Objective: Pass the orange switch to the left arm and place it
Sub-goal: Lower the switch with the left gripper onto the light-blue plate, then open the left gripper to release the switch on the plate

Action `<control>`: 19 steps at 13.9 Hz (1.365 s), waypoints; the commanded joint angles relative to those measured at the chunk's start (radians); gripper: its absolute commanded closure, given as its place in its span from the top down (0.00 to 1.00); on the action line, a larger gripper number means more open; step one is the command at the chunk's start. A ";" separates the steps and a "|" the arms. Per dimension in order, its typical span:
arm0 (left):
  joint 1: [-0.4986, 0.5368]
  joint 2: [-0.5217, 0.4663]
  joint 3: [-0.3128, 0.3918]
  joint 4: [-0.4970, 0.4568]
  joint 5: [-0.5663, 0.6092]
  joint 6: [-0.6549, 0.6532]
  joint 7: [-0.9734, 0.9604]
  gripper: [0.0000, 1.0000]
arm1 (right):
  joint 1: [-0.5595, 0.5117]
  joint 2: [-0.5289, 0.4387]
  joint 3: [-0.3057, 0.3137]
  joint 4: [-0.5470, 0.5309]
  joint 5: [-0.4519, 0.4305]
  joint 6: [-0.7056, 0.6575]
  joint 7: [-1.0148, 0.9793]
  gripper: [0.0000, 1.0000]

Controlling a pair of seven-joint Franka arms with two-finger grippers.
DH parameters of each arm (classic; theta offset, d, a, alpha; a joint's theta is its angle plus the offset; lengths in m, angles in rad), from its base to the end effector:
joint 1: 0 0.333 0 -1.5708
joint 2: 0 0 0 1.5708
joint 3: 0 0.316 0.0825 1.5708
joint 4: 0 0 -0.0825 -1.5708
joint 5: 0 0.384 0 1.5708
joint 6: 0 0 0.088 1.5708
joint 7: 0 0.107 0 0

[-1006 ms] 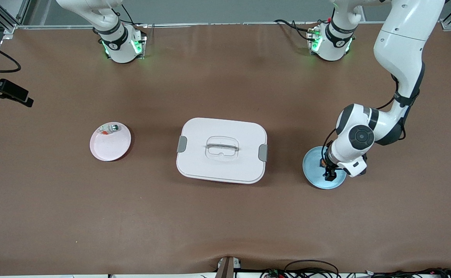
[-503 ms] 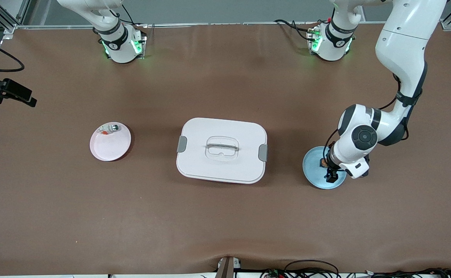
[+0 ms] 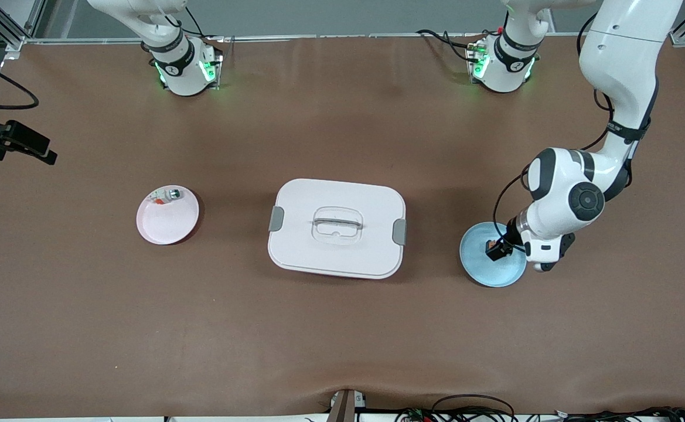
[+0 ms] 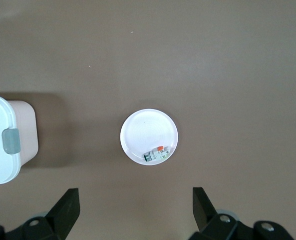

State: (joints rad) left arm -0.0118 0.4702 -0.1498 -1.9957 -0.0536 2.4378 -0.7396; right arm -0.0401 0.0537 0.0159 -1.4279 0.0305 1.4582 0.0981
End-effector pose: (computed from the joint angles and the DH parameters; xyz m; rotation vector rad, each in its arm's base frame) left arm 0.5992 -0.0955 0.2229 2.9059 0.9542 -0.1013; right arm 0.5598 -0.0103 0.6515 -3.1055 0.1854 0.0382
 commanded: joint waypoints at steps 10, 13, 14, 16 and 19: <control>-0.143 -0.084 0.177 -0.005 -0.055 0.015 0.646 1.00 | 0.006 -0.015 0.024 0.015 0.006 -0.251 0.009 1.00; -0.137 -0.110 0.179 0.020 -0.055 0.003 0.644 1.00 | -0.043 -0.017 0.016 0.020 0.032 -0.343 0.008 1.00; -0.132 -0.123 0.179 0.023 -0.055 0.003 0.649 1.00 | -0.046 -0.021 0.015 0.021 0.032 -0.369 0.008 1.00; -0.106 -0.163 0.176 0.020 -0.052 -0.003 0.657 1.00 | -0.067 -0.020 0.015 0.024 0.051 -0.381 0.008 1.00; -0.091 -0.221 0.177 0.020 -0.051 -0.066 0.700 1.00 | -0.077 -0.017 0.016 0.017 0.065 -0.381 0.008 1.00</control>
State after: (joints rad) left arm -0.1072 0.3052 0.0229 -1.9616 -0.0971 2.4234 -0.0798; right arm -0.1019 0.0478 0.0218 -1.4072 0.0734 1.0843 0.1001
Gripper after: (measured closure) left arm 0.000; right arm 0.000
